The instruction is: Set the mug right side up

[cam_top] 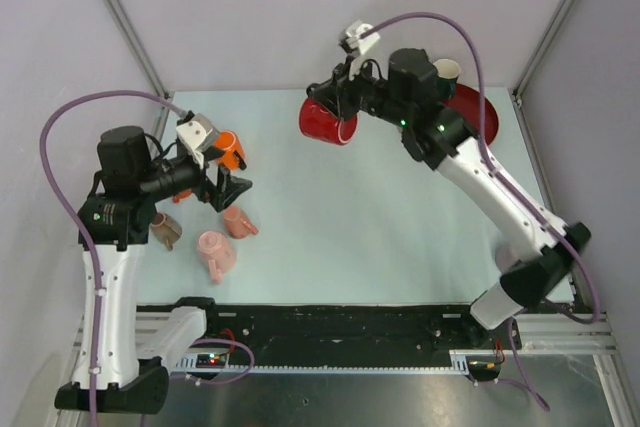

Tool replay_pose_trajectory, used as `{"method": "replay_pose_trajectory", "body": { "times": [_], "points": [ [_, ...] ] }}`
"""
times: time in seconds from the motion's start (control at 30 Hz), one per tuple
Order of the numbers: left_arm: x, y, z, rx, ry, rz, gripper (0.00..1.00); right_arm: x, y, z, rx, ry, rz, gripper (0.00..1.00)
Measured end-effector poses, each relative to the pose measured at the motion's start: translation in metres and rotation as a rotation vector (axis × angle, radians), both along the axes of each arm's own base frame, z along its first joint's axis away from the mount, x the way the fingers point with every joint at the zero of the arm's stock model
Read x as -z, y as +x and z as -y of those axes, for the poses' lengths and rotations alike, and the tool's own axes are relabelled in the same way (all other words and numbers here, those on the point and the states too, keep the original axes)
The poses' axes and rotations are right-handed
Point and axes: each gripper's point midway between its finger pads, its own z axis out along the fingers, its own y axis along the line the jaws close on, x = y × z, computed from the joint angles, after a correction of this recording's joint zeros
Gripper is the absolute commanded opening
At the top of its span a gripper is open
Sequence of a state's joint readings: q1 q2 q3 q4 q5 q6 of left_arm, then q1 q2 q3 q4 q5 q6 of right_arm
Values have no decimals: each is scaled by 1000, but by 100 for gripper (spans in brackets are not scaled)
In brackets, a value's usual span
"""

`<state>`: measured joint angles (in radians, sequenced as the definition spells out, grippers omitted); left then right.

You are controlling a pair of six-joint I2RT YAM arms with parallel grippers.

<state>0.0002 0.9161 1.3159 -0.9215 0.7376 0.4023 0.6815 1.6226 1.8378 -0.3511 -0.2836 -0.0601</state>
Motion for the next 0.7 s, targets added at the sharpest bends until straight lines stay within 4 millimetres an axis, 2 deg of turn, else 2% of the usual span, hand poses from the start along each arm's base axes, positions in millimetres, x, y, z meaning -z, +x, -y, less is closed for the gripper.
{"method": "replay_pose_trajectory", "body": {
  "times": [0.1, 0.23, 0.43, 0.7],
  "points": [
    [-35, -3, 25, 127, -54, 96, 98, -53, -29, -4, -40, 213, 72, 0],
    [-70, -2, 50, 220, -139, 185, 99, -83, -55, -24, -113, 366, 101, 0],
    [-97, 3, 66, 271, -233, 234, 96, -99, -76, -40, -182, 463, 92, 0],
    [-113, -7, 79, 346, -280, 266, 70, -109, -87, -52, -244, 518, 92, 0]
  ]
}}
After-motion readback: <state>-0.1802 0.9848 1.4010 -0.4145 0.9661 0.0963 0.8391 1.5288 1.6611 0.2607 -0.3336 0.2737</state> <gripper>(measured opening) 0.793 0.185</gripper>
